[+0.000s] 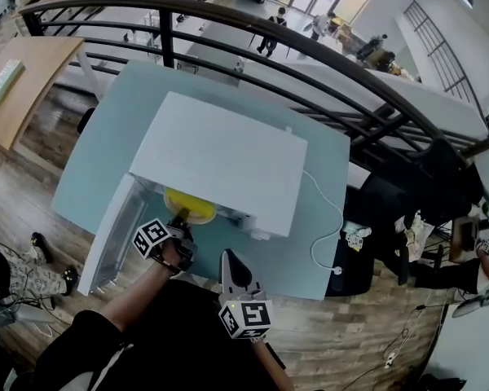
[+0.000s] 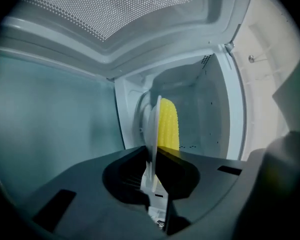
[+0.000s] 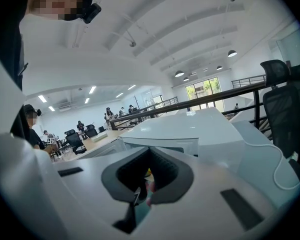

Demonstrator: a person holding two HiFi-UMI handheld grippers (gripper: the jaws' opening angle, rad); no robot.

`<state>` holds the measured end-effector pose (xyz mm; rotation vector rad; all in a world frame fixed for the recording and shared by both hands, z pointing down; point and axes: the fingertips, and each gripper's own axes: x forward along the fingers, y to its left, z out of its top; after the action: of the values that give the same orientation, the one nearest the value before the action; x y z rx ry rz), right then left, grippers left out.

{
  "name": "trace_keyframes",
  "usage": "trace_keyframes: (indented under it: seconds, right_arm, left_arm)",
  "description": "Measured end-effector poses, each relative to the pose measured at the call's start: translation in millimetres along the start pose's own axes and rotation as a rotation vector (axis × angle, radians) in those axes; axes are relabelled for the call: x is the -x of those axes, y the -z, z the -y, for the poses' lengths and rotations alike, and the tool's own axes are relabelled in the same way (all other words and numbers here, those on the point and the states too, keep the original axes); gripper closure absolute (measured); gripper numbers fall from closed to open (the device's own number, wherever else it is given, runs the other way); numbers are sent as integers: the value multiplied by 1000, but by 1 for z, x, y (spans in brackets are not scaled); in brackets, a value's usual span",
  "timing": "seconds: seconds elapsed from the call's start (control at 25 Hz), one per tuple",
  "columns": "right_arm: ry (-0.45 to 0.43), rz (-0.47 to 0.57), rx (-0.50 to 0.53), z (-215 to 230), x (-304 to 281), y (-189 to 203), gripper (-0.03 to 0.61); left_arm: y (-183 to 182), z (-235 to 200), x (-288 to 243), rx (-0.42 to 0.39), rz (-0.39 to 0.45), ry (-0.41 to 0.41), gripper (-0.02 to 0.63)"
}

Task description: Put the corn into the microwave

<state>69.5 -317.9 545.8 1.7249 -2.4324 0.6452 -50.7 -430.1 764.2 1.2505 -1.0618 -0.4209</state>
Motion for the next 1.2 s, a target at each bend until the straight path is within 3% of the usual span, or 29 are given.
trace_keyframes:
  seconds: [0.6,1.2]
  right_arm:
    - [5,-7,-9,3,-14,1,569]
    - [42,-9,-33,15,-14,3,569]
  left_arm:
    - [-12,-18,-25,129,35,-27,583]
    - [-9,-17,-45,76,1,-75,584]
